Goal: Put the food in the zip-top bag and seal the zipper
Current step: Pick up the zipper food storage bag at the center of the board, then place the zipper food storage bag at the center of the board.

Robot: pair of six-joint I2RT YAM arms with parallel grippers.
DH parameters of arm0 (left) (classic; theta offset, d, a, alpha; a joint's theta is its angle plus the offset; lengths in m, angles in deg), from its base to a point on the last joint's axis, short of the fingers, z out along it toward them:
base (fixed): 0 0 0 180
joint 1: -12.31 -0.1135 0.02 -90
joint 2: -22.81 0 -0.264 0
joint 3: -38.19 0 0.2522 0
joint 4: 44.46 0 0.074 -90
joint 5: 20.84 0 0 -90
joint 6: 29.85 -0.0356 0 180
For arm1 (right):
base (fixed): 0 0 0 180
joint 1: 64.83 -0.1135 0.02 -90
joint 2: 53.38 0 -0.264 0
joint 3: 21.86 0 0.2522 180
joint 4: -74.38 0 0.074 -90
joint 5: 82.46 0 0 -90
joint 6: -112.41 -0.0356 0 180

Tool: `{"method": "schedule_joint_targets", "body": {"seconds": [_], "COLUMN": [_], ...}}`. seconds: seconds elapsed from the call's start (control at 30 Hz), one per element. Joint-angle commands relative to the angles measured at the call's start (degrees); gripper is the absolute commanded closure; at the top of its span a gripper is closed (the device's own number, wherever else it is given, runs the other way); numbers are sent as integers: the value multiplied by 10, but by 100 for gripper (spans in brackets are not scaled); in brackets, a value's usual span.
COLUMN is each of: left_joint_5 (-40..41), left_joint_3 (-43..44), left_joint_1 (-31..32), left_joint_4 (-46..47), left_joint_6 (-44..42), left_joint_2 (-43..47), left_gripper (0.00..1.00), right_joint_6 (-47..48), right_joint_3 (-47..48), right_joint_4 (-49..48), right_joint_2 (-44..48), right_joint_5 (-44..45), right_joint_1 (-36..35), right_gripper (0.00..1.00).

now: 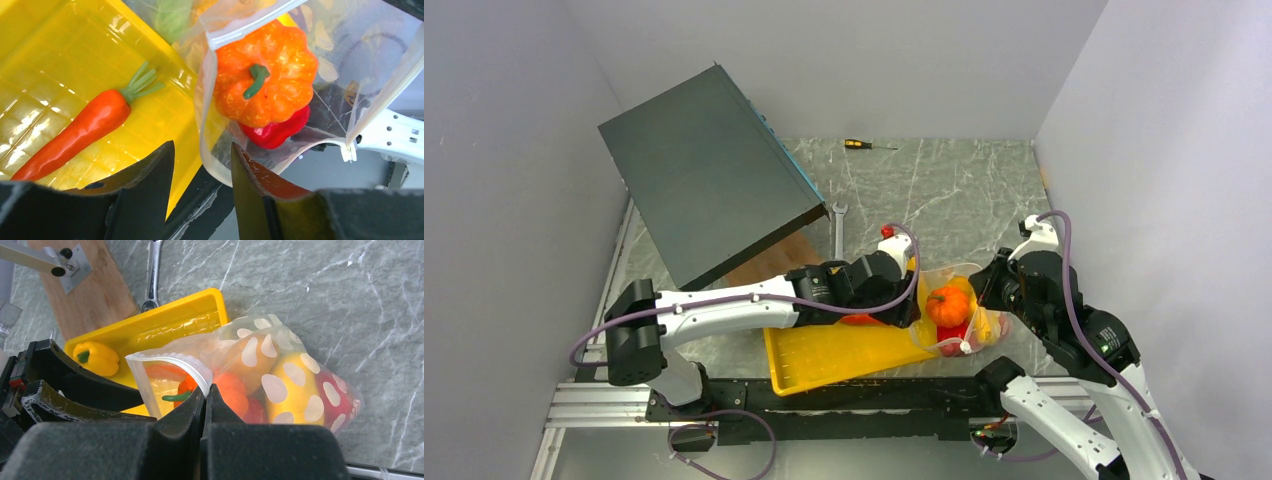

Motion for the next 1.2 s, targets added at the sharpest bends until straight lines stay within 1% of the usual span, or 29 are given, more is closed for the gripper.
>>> {"method": "schedule_joint_targets", "body": {"seconds": [0.0, 0.07, 0.1, 0.13, 0.17, 0.2, 0.23, 0.3, 0.4, 0.53, 0.57, 0.63, 0.7, 0.8, 0.87, 0.93, 1.07, 1.17], "left_joint_5": [-26, -42, -46, -51, -53, -50, -47, -57, -82, -80, -85, -95, -98, -116, -114, -93, -61, -56], "left_joint_3": [2, 6, 11, 17, 26, 41, 59, 101, 154, 234, 243, 249, 246, 229, 226, 236, 220, 209], "left_joint_1": [-2, -3, -4, -5, -8, -11, -16, -31, -58, -95, -106, -130, -152, -186, -198, -206, -216, -227], "left_joint_4": [52, 67, 71, 75, 75, 63, 53, 41, 64, 43, 40, 53, 60, 88, 102, 82, 71, 78], "left_joint_6": [6, 4, 2, -1, -4, -5, -6, -7, 15, 64, 79, 109, 139, 181, 184, 179, 190, 205], "left_joint_2": [-15, -27, -33, -41, -48, -55, -60, -70, -77, -100, -106, -113, -117, -119, -124, -130, -123, -131], "left_gripper": [52, 55, 60, 68, 83, 96, 100, 100, 100, 100, 100, 100, 100, 100, 100, 100, 100, 100], "right_joint_6": [-7, -6, -5, -3, -2, -1, -5, -30, -22, 14, 29, 58, 79, 100, 109, 116, 135, 153], "right_joint_3": [28, 29, 30, 32, 34, 38, 46, 76, 133, 177, 187, 206, 213, 197, 189, 192, 220, 232], "right_joint_4": [-26, -28, -30, -33, -36, -38, -38, -12, 6, -36, -52, -93, -137, -223, -269, -303, -314, -292], "right_joint_2": [5, 4, 3, 1, -2, -5, -12, -50, -132, -220, -241, -286, -318, -342, -360, -383, -439, -473], "right_joint_5": [4, 7, 8, 11, 14, 20, 29, 74, 134, 259, 276, 278, 247, 162, 101, 32, -65, -101], "right_joint_1": [-2, -2, -2, -2, -2, -2, -2, -2, -2, 4, 10, 35, 75, 143, 170, 185, 191, 191], "right_gripper": [100, 100, 100, 100, 100, 100, 100, 100, 100, 100, 100, 100, 100, 100, 100, 100, 100, 100]}}
